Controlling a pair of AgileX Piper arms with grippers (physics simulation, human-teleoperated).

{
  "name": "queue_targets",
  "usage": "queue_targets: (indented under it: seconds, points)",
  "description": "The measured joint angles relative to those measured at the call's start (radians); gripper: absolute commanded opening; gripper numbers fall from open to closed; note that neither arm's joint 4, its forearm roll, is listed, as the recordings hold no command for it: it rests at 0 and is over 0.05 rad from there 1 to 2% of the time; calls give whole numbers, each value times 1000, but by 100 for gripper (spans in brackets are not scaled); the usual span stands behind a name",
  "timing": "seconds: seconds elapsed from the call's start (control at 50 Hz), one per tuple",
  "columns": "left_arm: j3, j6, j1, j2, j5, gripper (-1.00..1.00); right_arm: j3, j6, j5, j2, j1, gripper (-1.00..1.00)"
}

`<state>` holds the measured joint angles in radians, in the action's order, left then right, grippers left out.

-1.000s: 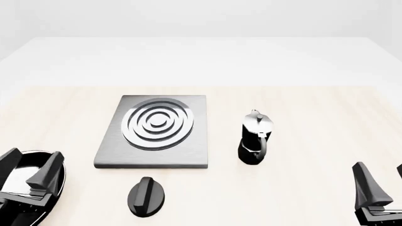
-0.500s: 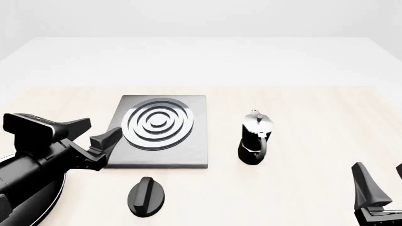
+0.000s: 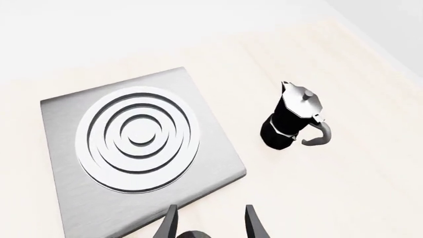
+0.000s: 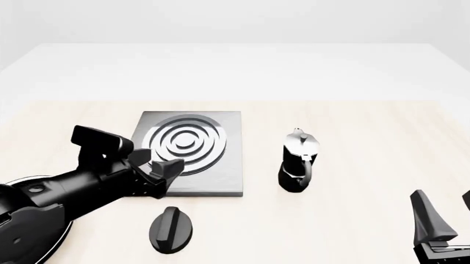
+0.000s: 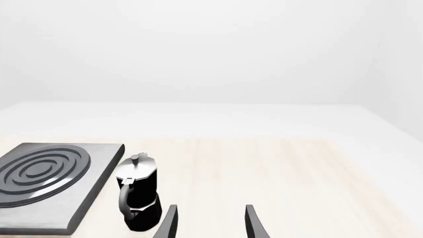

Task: Turn on the stove.

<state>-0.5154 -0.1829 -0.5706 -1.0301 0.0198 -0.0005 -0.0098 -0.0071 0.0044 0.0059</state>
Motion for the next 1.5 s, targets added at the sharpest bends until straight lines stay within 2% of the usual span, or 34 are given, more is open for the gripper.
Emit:
queue_targets:
  seconds: [0.4,1.5]
  points:
    - [-8,-64,-70,-111,-15,100,0,6,-1,6,-3,100]
    - [136,-148,5,-306,-197,100,0,16,-4,13,-5,100]
